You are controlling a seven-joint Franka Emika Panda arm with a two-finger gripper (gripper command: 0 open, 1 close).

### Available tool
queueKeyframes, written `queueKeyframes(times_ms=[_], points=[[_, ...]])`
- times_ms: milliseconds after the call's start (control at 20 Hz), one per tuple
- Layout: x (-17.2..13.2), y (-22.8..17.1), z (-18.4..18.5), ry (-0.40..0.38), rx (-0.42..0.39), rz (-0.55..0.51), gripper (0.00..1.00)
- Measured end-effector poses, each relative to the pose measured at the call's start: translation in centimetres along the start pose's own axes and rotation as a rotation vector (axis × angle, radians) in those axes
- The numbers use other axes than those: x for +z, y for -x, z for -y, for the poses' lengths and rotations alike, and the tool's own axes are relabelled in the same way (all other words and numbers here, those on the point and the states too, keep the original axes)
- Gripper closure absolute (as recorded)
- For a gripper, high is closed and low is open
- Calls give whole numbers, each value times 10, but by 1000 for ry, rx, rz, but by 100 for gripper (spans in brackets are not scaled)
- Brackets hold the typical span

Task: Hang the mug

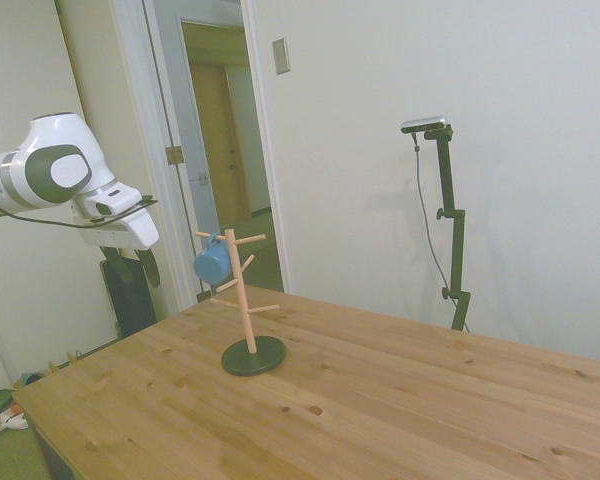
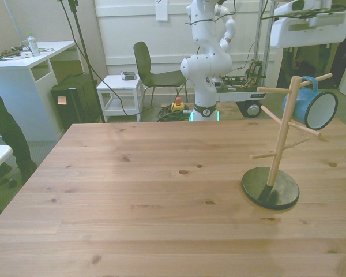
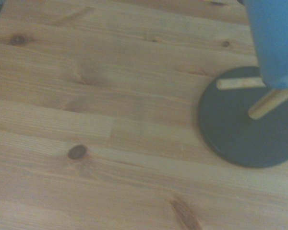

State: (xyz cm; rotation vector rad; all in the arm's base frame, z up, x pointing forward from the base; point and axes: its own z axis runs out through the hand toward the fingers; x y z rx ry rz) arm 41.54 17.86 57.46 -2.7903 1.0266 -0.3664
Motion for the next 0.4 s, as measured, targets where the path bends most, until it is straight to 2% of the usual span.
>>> queueKeyframes(times_ms=[400], points=[[32,-55,-90,27,109,28,0]])
